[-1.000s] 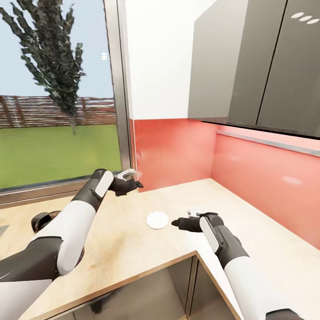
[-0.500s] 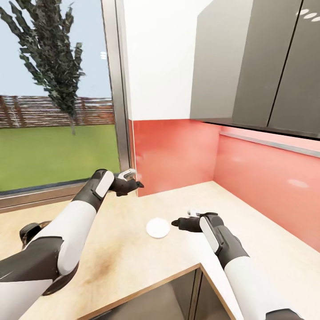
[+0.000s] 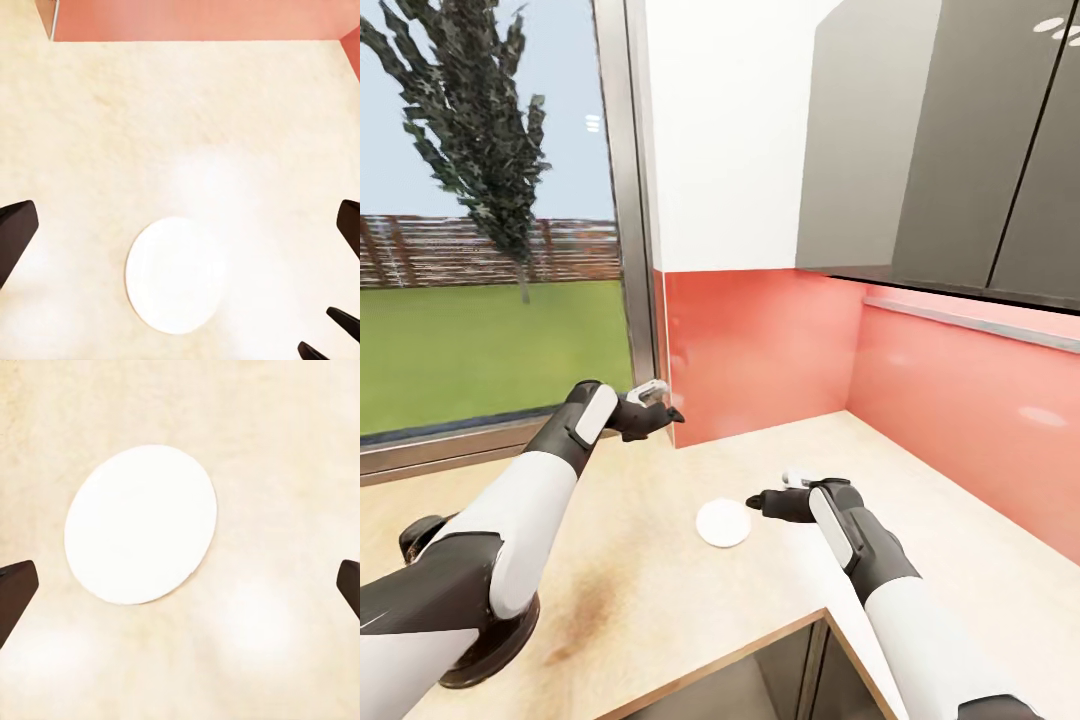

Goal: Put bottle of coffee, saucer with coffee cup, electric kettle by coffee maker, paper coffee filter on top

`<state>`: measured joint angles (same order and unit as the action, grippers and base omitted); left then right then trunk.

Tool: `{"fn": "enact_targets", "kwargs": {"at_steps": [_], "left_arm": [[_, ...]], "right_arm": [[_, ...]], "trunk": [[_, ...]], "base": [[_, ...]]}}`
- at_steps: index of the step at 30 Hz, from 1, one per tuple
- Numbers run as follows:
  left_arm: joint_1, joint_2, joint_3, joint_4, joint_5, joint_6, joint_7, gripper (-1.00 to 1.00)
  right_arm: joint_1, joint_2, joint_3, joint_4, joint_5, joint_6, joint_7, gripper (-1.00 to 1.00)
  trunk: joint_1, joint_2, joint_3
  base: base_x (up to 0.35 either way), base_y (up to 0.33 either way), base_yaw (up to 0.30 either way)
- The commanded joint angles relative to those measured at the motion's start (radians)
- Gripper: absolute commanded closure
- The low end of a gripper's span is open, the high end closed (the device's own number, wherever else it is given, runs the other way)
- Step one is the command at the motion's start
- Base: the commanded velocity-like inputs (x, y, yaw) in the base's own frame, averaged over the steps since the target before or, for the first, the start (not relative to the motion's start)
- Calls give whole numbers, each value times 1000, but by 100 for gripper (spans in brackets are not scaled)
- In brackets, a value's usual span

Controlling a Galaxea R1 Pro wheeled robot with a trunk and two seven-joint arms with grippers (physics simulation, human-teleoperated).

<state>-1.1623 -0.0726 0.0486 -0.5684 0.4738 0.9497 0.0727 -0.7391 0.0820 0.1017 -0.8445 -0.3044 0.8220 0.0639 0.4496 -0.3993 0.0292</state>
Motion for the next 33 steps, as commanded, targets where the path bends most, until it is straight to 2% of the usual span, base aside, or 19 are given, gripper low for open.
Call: {"fn": "enact_targets", "kwargs": {"at_steps": [1,12,17,33], "left_arm": [[0,-1,5,-1,8,5,7,-100],[1,-3,6,-1,8,4,7,-100],[47,-5,8,1,9,6,4,-100],[75,-13,8,3,12,12,4,-100]], "right_arm": [[0,0,0,0,8,4,7,-100],[0,-1,0,1,10,5,7,-100],[0,0,0,57,7,5,8,-100],[0,1,1,88,5,5,12,-100]], "trunk": [[0,-1,0],[0,-1,0],[0,-1,0],[0,-1,0]], "base": [[12,9,0],[89,2,0],[1,0,0],[0,0,0]]}}
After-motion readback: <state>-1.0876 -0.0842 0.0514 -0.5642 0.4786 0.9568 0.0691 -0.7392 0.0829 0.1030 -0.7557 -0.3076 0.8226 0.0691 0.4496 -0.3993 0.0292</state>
